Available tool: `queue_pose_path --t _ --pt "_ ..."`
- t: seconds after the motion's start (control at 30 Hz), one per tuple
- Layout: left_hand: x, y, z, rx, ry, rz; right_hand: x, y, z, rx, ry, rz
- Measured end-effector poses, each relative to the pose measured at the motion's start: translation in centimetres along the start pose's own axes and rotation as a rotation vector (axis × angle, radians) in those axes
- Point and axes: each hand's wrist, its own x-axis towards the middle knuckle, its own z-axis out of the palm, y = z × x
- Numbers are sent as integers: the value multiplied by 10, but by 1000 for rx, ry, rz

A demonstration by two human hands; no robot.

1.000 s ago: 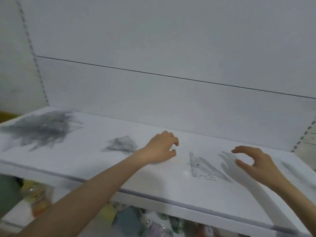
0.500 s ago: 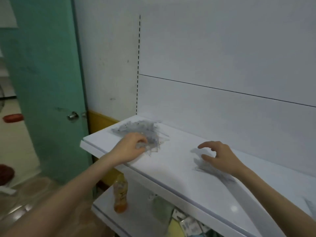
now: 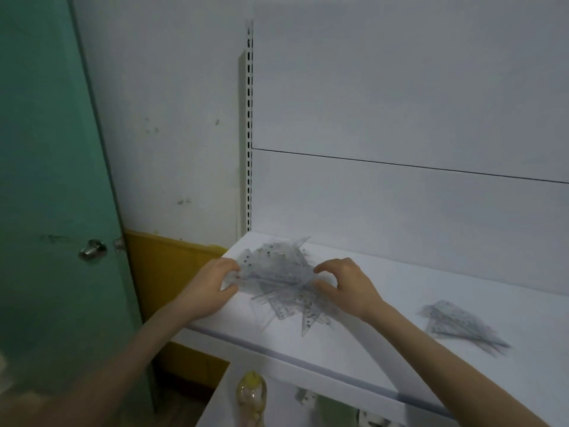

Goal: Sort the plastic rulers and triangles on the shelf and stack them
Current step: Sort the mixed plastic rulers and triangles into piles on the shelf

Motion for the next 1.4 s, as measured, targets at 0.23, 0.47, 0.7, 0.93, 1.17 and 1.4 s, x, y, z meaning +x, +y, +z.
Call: queue_pose_path --t 0.23,0.47,0.7,0.93,1.17,1.4 --pt "30 -2 7 -127 -133 95 28 -18 11 -169 -46 22" --pt "45 -7 13 -166 8 134 33 -23 21 -109 -78 -77" --pt "52 -6 22 -163 43 14 40 -18 16 109 -77 60" --pt "52 -2 16 -192 3 -24 35 2 1 329 -94 186" --pt "56 3 11 -411 8 12 32 17 -8 455 -37 249" --pt "60 22 2 -711 103 57 7 20 -46 625 74 205"
